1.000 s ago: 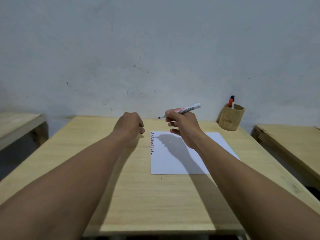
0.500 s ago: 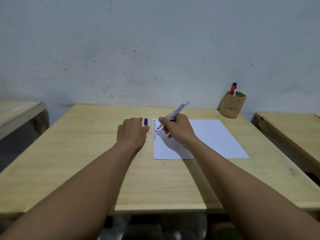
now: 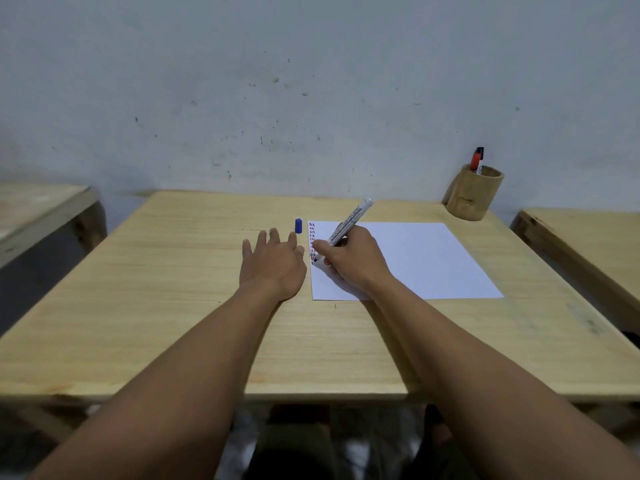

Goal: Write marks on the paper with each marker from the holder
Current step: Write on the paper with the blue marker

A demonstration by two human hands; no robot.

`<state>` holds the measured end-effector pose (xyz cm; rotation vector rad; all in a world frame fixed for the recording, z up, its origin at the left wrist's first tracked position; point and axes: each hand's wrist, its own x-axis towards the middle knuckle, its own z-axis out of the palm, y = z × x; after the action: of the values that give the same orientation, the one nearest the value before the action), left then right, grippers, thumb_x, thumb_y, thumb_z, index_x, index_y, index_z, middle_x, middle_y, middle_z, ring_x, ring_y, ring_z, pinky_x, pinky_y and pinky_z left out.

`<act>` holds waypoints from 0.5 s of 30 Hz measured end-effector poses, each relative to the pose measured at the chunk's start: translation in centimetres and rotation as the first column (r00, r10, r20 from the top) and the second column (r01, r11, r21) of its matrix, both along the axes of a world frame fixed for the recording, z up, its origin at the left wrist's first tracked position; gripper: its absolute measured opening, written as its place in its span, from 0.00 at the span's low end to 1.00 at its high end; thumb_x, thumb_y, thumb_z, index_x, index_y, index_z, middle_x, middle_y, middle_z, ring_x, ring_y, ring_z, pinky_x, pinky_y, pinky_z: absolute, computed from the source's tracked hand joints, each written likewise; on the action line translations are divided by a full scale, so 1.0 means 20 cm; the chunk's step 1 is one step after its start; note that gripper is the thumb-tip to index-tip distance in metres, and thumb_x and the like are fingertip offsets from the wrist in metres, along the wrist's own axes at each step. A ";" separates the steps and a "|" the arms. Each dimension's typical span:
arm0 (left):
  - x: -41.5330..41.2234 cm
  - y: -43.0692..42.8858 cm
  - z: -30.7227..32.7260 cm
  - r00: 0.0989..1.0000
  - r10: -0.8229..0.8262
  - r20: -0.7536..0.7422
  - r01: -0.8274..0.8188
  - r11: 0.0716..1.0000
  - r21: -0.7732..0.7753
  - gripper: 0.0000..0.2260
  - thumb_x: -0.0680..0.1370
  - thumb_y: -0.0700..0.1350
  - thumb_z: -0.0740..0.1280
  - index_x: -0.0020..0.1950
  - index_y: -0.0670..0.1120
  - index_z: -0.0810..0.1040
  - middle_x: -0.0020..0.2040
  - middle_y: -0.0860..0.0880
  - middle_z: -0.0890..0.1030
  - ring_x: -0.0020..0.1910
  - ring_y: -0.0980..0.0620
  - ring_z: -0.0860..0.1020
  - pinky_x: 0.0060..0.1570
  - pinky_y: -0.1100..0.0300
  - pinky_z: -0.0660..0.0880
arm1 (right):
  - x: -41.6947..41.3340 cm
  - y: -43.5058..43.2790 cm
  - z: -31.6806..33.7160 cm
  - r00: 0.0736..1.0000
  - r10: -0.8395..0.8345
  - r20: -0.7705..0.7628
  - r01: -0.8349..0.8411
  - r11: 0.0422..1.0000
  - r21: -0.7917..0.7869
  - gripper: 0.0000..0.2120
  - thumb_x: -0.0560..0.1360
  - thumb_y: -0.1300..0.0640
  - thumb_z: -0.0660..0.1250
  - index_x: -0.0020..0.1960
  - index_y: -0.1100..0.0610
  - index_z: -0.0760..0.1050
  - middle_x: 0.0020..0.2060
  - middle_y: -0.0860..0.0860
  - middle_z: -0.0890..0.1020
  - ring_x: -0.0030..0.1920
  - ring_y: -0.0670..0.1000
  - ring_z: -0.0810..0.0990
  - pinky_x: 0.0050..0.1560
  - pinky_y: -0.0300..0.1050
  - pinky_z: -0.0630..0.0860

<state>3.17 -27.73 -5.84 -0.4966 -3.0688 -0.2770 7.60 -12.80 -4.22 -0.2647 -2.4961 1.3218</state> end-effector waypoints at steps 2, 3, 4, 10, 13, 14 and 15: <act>0.00 0.00 0.00 1.000 -0.002 -0.005 0.002 1.000 -0.015 0.25 0.84 0.50 0.47 0.82 0.49 0.54 0.82 0.42 0.54 0.81 0.41 0.49 0.76 0.39 0.47 | 0.00 0.00 -0.01 1.000 0.006 0.000 -0.006 1.000 -0.015 0.12 0.74 0.53 0.72 0.36 0.57 0.75 0.29 0.49 0.83 0.30 0.47 0.80 0.32 0.40 0.74; 0.00 0.00 0.00 1.000 -0.002 -0.007 0.002 1.000 -0.022 0.25 0.84 0.50 0.47 0.82 0.49 0.54 0.82 0.42 0.54 0.81 0.41 0.49 0.76 0.39 0.47 | 0.00 0.00 -0.02 1.000 0.012 0.001 -0.012 1.000 -0.024 0.12 0.73 0.53 0.72 0.35 0.57 0.75 0.28 0.49 0.82 0.29 0.47 0.80 0.32 0.41 0.74; 0.00 0.00 0.00 1.000 -0.002 -0.008 0.001 1.000 -0.024 0.25 0.84 0.50 0.47 0.82 0.49 0.54 0.82 0.42 0.54 0.81 0.41 0.49 0.76 0.39 0.47 | 0.00 0.00 -0.02 1.000 0.017 0.000 -0.017 0.999 -0.032 0.13 0.73 0.53 0.72 0.34 0.56 0.74 0.27 0.48 0.81 0.28 0.47 0.79 0.31 0.41 0.74; -0.02 0.00 0.00 1.000 0.006 0.000 -0.006 1.000 -0.007 0.25 0.84 0.51 0.47 0.82 0.50 0.54 0.82 0.43 0.55 0.81 0.42 0.50 0.77 0.40 0.48 | -0.02 0.00 -0.03 1.000 0.022 -0.006 -0.022 0.999 -0.040 0.13 0.74 0.53 0.73 0.34 0.56 0.74 0.27 0.50 0.82 0.28 0.48 0.79 0.32 0.43 0.75; -0.01 0.00 0.01 1.000 0.002 0.003 -0.002 1.000 -0.002 0.25 0.84 0.50 0.48 0.82 0.50 0.55 0.82 0.43 0.55 0.81 0.42 0.50 0.77 0.40 0.48 | -0.03 0.00 -0.04 1.000 0.020 -0.007 -0.021 0.998 -0.057 0.14 0.74 0.53 0.73 0.34 0.56 0.74 0.27 0.49 0.81 0.28 0.48 0.79 0.32 0.44 0.75; -0.01 0.00 0.01 1.000 -0.001 0.005 0.001 1.000 0.000 0.25 0.84 0.50 0.48 0.82 0.50 0.55 0.82 0.43 0.55 0.81 0.42 0.50 0.77 0.40 0.48 | -0.03 0.00 -0.04 1.000 0.020 -0.006 -0.020 0.998 -0.053 0.14 0.74 0.53 0.73 0.34 0.56 0.74 0.27 0.49 0.81 0.29 0.49 0.79 0.32 0.44 0.75; -0.01 -0.01 0.01 1.000 -0.003 0.007 0.003 1.000 0.002 0.25 0.84 0.50 0.48 0.82 0.50 0.54 0.82 0.43 0.55 0.81 0.42 0.50 0.77 0.40 0.48 | -0.03 0.00 -0.04 1.000 0.021 -0.005 -0.021 0.999 -0.048 0.13 0.74 0.54 0.73 0.34 0.56 0.74 0.27 0.49 0.80 0.29 0.49 0.79 0.33 0.45 0.75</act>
<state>2.98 -27.84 -5.68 -0.5015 -3.0747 -0.2830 6.96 -12.81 -4.92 -0.2461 -2.4725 1.3904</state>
